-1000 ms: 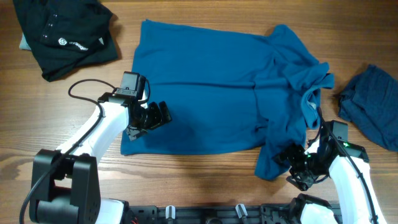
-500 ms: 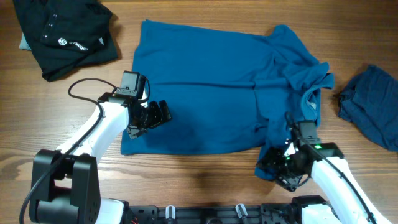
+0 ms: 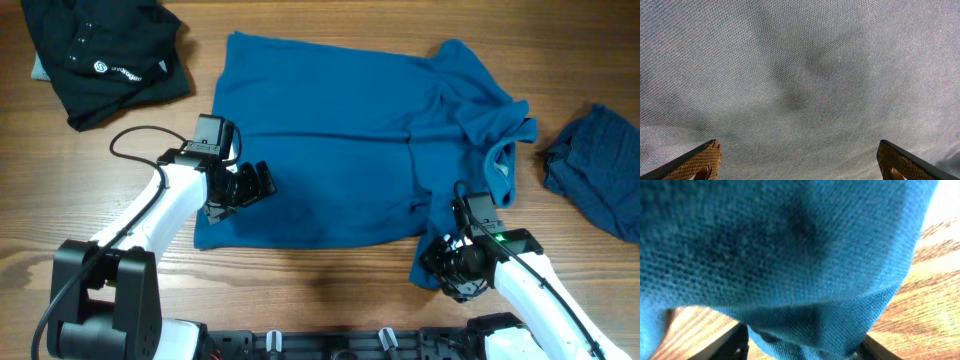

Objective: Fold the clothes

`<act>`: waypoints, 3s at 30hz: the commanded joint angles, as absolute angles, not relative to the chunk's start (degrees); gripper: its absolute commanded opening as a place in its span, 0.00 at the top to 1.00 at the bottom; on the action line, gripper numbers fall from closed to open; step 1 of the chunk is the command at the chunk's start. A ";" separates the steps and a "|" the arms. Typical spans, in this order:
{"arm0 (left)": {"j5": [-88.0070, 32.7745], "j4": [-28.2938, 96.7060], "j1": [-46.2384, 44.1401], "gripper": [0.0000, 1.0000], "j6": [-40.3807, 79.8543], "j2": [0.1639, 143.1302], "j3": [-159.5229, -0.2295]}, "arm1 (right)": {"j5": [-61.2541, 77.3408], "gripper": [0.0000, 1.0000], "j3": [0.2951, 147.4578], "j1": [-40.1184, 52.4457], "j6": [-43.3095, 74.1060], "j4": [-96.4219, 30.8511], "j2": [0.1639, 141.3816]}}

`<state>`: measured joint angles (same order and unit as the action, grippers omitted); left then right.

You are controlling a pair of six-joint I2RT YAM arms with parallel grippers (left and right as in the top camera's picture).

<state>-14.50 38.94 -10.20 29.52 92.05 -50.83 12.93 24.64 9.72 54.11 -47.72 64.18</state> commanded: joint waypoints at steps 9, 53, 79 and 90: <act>-14.98 39.03 -10.00 0.00 30.48 92.71 -50.57 | 11.49 0.96 25.21 10.07 55.64 -49.23 64.34; -12.40 41.06 -9.19 0.36 29.91 92.71 -50.57 | 15.62 0.72 36.05 9.58 43.53 -68.77 62.48; -12.43 40.64 -9.19 0.35 29.91 92.71 -50.57 | 9.21 0.39 24.51 9.58 57.43 -54.78 62.89; -12.62 40.29 -9.19 0.34 30.30 92.71 -50.57 | 10.37 0.96 24.67 9.58 56.69 -52.31 67.64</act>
<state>-12.95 40.45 -9.56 30.13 92.05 -50.83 10.48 24.82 9.30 56.82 -52.53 65.69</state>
